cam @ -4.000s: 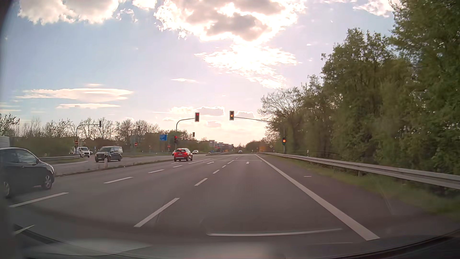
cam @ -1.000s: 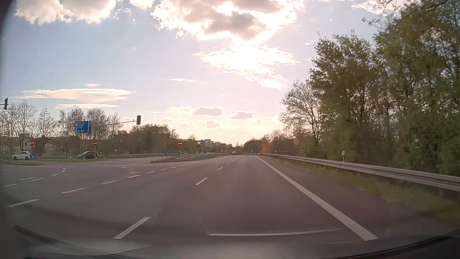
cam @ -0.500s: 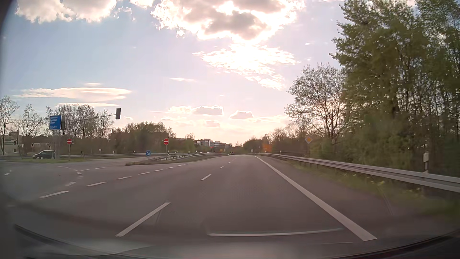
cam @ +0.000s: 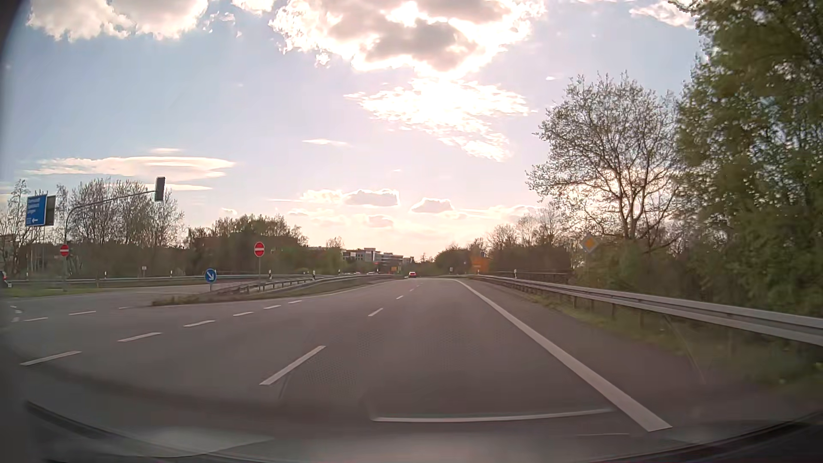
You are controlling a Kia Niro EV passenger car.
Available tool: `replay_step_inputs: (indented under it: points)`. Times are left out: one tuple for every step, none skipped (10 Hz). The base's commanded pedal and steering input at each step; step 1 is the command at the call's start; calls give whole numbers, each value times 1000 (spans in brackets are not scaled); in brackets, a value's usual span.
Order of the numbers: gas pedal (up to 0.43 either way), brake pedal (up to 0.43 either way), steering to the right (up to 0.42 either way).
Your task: Follow the waypoints while adhering to traffic rules and regulations
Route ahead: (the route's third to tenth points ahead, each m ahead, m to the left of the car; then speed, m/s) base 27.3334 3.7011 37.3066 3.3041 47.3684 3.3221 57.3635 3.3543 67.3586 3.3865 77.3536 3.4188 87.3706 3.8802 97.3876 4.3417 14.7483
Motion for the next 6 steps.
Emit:
replay_step_inputs:
  points:
    - [20,0,0]
    - [0,0,0]
    - [0,0,0]
    - [0,0,0]
    - [0,0,0]
    - [0,0,0]
